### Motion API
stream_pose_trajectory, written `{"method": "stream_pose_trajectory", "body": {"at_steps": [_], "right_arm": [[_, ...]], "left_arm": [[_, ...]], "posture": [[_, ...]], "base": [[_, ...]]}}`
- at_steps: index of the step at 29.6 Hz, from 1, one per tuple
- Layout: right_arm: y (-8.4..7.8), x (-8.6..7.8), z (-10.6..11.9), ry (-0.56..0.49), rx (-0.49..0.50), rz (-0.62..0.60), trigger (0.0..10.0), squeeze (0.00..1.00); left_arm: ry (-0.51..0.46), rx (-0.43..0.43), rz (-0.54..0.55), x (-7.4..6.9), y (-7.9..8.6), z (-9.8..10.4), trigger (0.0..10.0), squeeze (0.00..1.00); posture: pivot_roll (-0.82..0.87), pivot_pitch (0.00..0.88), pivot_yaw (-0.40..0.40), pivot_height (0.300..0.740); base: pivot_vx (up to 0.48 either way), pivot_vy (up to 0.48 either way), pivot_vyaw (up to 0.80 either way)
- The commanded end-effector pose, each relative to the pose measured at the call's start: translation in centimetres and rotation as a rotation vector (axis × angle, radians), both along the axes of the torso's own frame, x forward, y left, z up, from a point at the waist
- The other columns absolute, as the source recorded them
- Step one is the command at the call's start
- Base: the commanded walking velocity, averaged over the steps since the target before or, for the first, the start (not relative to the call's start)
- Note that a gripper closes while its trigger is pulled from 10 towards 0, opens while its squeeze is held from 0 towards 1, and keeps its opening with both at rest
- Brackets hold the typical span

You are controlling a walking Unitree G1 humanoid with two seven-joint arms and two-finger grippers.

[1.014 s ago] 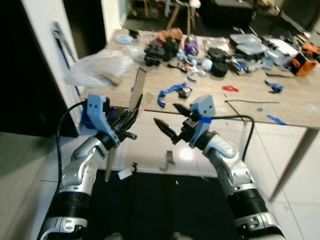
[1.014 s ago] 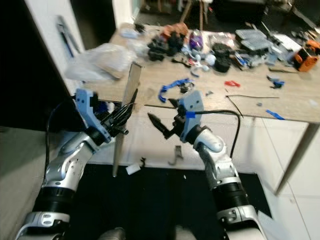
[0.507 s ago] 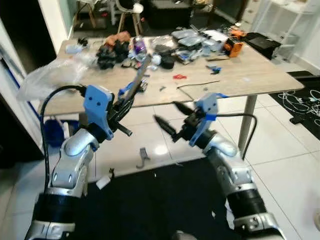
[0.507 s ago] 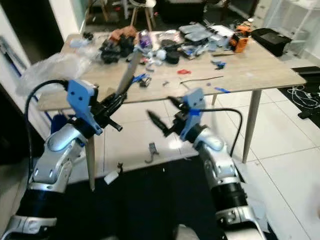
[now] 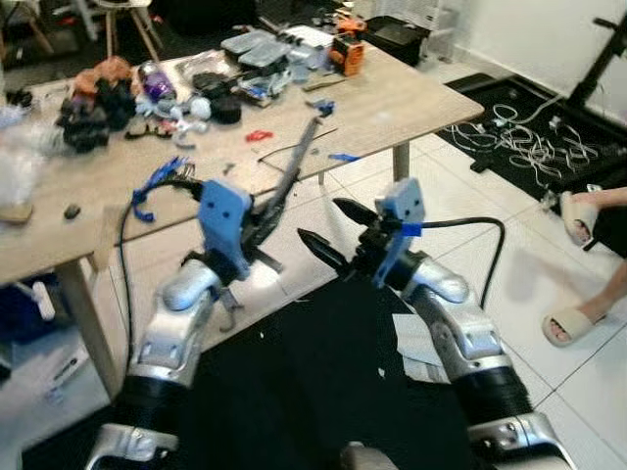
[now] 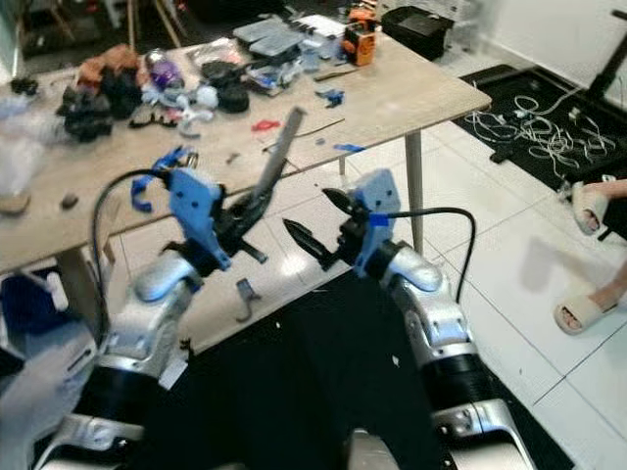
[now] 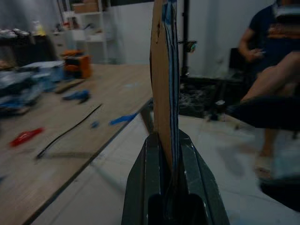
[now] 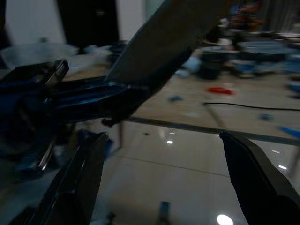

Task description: Picking trash to rubbish bin

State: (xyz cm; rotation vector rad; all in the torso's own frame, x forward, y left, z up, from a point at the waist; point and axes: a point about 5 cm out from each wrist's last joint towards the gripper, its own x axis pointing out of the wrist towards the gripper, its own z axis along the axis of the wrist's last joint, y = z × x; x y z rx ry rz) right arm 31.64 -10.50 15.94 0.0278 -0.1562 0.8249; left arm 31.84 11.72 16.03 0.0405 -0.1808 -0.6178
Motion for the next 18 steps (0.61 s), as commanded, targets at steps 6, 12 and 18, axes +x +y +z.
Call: {"method": "stream_pose_trajectory", "body": {"at_steps": [6, 12, 18], "right_arm": [[-0.27, -0.01, -0.14, 0.012, 0.026, -0.001, 10.0, 0.00], [-0.51, 0.44, -0.09, 0.010, 0.024, -0.011, 10.0, 0.00], [-0.30, 0.53, -0.11, 0.011, 0.030, -0.008, 10.0, 0.00]], "left_arm": [[0.003, -0.039, -0.042, -0.12, -0.17, -0.23, 10.0, 0.00], [0.000, -0.036, -0.060, 0.09, -0.40, -0.30, 10.0, 0.00], [-0.001, -0.017, -0.020, 0.28, 0.26, -0.79, 10.0, 0.00]], "posture": [[-0.02, 0.000, -0.020, 0.740], [-0.02, 0.000, -0.026, 0.740], [0.00, 0.000, -0.029, 0.740]], "base": [[0.000, 0.000, -0.80], [0.000, 0.000, -0.80], [0.000, 0.000, -0.80]]}}
